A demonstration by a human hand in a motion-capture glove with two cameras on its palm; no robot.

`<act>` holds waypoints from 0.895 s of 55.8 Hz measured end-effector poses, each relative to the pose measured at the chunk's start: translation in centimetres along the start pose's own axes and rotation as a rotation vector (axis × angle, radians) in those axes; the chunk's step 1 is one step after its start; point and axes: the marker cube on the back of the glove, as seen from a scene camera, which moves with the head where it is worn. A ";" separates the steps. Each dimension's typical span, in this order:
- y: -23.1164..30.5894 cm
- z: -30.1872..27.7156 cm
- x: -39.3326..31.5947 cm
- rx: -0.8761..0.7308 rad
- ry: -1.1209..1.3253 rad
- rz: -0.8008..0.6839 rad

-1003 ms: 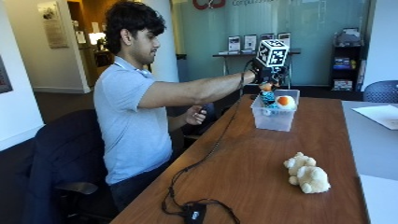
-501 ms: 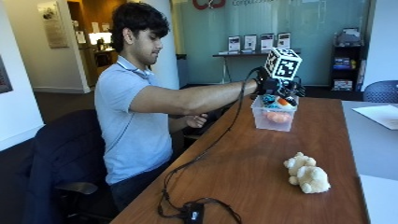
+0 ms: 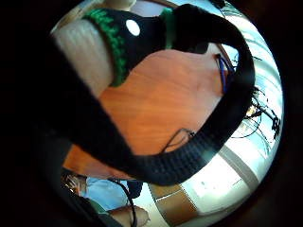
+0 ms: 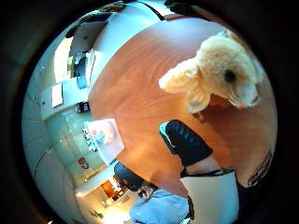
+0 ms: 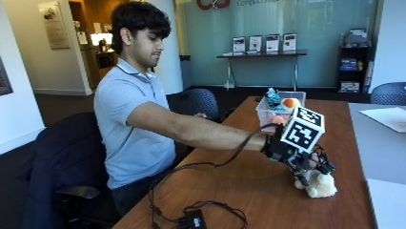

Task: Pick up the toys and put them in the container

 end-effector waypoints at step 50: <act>14.6 -14.2 -24.8 0.419 -0.295 -0.744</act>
